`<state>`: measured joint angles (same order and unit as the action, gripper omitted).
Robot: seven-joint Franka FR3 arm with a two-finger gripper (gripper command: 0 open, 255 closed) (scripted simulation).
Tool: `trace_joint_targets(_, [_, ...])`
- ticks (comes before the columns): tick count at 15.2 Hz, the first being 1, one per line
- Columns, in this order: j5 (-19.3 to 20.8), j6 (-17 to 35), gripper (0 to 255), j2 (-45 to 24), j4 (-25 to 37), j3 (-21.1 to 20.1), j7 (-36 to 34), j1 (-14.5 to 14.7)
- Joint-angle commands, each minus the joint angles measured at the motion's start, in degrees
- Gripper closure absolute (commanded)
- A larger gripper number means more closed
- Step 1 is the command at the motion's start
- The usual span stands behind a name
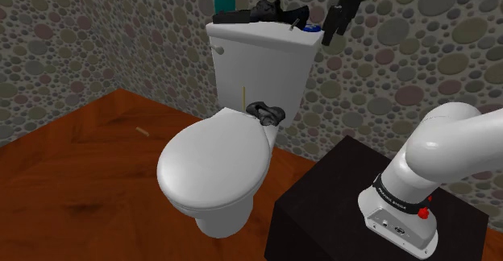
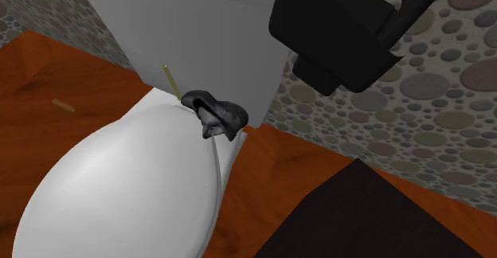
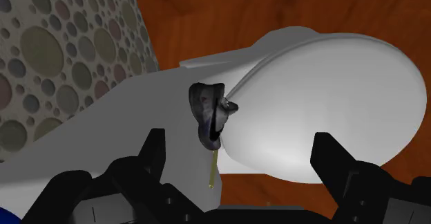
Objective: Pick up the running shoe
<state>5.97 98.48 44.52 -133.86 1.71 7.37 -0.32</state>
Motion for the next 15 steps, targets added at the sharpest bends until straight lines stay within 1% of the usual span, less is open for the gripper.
trace_joint_targets(1, [0.00,0.00,0,0.00,0.00,0.00,0.00,0.00])
trace_joint_targets(5, [4.41,8.82,0,-1.43,-6.59,-5.39,-2.84,0.44])
trace_joint_targets(9, [9.95,17.73,0,-4.81,-11.99,-10.92,-6.99,-0.05])
trace_joint_targets(12, [15.44,24.23,0,-8.72,-15.02,-15.38,-11.40,-1.47])
trace_joint_targets(15, [22.75,30.13,0,-13.84,-16.92,-20.41,-17.44,-4.22])
